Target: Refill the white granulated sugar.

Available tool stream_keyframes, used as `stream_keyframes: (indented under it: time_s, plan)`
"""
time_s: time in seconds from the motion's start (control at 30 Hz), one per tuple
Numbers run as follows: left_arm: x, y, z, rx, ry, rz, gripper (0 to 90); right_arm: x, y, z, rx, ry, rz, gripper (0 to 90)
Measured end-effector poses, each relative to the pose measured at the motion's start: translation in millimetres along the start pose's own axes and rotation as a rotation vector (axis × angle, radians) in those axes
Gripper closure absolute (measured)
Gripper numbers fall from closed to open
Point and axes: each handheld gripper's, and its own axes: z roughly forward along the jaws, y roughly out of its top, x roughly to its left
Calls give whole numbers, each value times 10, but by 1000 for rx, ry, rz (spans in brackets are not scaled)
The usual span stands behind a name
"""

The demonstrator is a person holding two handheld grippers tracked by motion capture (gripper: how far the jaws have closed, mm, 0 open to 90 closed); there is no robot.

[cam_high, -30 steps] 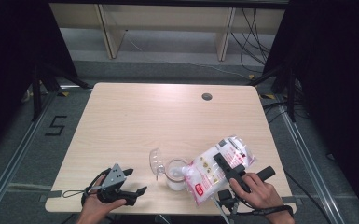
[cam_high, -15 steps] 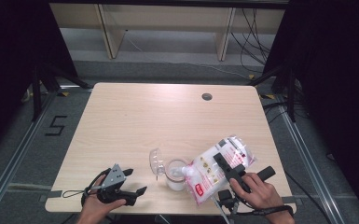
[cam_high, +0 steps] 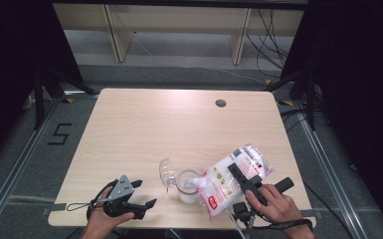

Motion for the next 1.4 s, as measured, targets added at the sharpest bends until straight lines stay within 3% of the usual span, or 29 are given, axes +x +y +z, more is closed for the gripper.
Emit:
stream_keyframes:
  time_s: [0.6, 0.9, 1.23, 1.4]
  plan:
    - [1, 0, -1, 1, -2, 2, 191, -12, -10, 6, -8, 9, 1, 651]
    - [0, 1, -2, 0, 1, 1, 191, -3, -20, -3, -4, 4, 27, 653]
    - [2, 1, -2, 3, -3, 3, 191, -17, -23, 9, -14, -2, 3, 655]
    - [0, 1, -3, 1, 0, 2, 191, 4, -24, 4, -3, 16, 32, 656]
